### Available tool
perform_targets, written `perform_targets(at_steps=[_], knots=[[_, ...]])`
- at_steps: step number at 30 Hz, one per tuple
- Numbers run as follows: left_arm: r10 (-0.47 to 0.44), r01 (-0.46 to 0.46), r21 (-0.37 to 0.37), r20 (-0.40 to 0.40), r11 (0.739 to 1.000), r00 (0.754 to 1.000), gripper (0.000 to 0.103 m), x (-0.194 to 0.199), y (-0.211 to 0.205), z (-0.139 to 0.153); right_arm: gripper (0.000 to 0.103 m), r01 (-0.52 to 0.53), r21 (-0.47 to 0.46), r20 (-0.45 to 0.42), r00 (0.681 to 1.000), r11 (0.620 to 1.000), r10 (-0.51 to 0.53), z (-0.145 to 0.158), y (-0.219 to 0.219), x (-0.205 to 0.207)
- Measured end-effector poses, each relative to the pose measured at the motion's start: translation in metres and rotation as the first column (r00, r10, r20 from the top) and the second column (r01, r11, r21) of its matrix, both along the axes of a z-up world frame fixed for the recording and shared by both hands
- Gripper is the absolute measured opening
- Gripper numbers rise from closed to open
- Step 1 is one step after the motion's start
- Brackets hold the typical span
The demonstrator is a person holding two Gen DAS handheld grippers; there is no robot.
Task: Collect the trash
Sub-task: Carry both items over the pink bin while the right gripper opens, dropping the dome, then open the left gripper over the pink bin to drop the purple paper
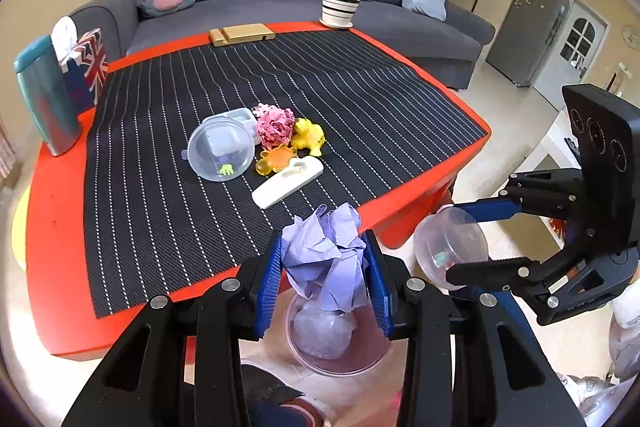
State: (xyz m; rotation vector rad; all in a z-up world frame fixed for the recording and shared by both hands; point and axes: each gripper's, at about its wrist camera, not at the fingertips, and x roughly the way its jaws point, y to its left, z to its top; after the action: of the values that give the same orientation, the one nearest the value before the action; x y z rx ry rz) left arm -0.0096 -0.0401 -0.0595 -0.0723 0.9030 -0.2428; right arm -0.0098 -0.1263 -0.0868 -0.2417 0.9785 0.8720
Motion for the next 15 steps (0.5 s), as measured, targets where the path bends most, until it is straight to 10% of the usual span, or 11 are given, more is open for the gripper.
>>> perform_targets(at_steps=[2, 5, 15], knots=[[-0.002, 0.002, -0.001, 0.001, 1.0, 1.0, 0.039, -0.002, -0.002, 0.0, 0.08, 0.001, 0.005, 0.004, 1.0, 1.0, -0.001, 0.0, -0.001, -0.002], [-0.005, 0.005, -0.001, -0.001, 1.0, 1.0, 0.039, -0.003, -0.004, -0.001, 0.088, 0.021, 0.018, 0.005, 1.0, 1.0, -0.021, 0.001, -0.004, -0.001], [-0.031, 0.031, 0.001, -0.011, 1.0, 0.999, 0.039, -0.005, -0.014, -0.005, 0.093, 0.078, 0.021, 0.017, 0.997, 0.997, -0.079, 0.005, -0.017, 0.004]])
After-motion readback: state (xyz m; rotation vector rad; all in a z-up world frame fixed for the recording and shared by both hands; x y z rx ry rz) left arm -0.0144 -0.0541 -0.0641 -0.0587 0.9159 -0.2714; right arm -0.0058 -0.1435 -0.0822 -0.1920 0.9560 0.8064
